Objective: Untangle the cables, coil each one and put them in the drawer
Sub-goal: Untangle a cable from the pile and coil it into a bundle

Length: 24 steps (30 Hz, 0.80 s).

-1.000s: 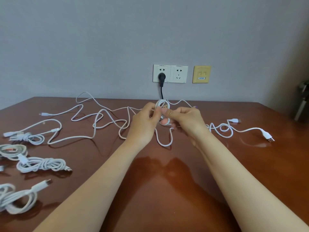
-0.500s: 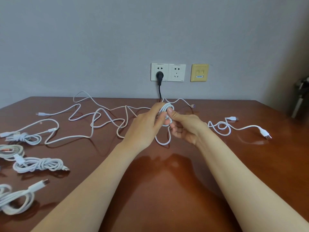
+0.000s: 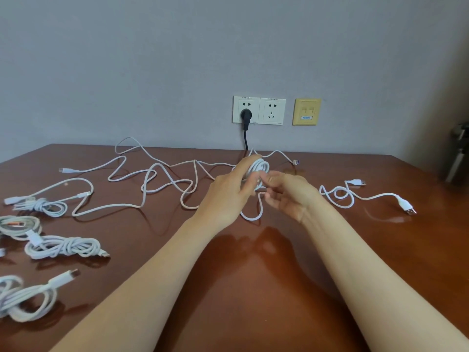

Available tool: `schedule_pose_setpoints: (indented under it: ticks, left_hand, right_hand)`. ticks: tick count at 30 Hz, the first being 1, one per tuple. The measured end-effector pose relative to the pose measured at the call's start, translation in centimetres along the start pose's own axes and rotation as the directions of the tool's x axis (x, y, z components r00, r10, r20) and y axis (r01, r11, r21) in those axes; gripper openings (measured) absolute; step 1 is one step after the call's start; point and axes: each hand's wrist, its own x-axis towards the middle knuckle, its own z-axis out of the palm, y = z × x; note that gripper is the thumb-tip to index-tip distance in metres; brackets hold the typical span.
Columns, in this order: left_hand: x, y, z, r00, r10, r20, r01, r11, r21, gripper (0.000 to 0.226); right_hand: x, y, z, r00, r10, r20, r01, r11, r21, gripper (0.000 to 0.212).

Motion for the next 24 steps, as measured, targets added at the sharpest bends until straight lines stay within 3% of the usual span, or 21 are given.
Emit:
schedule_pose_setpoints:
  ticks: [4,6,11,15,24]
  left_hand:
    - [0.4,0.5,0.3,0.987,-0.156,-0.039,0.124,0.891,-0.437,0.023]
    - [0.5,0.7,0.0,0.975,-0.213,-0.055,0.149,0.825,-0.545,0.021]
    - [0.3,0.8,-0.2,0.985,-0.162,-0.055,0.113,0.855,-0.506,0.028]
    - [0.4,1.1,-0.3,0.987,-0.159,-0.019,0.125,0.843,-0.524,0.026]
    - [1.0,0.6,0.0,0.996,-0.083,-0.018,0.071,0.929,-0.364,0.032]
  right_hand:
    - [-0.1,-0.1,0.3,0.981,-0.071,0.182,0.065,0.997,0.037,0.016]
    - [-0.1,-0.1,0.3,0.964,-0.107,0.241,0.097,0.994,0.055,0.022]
    - [0.0,0.8,0.3,0.957,-0.207,0.201,0.237,0.962,-0.137,0.022]
    - [0.1,1.1,0.7,0.954,-0.265,0.141,0.286,0.945,-0.16,0.021]
    - [0.1,0.9,0.7,0.949,-0.316,0.003,0.315,0.947,-0.068,0.023]
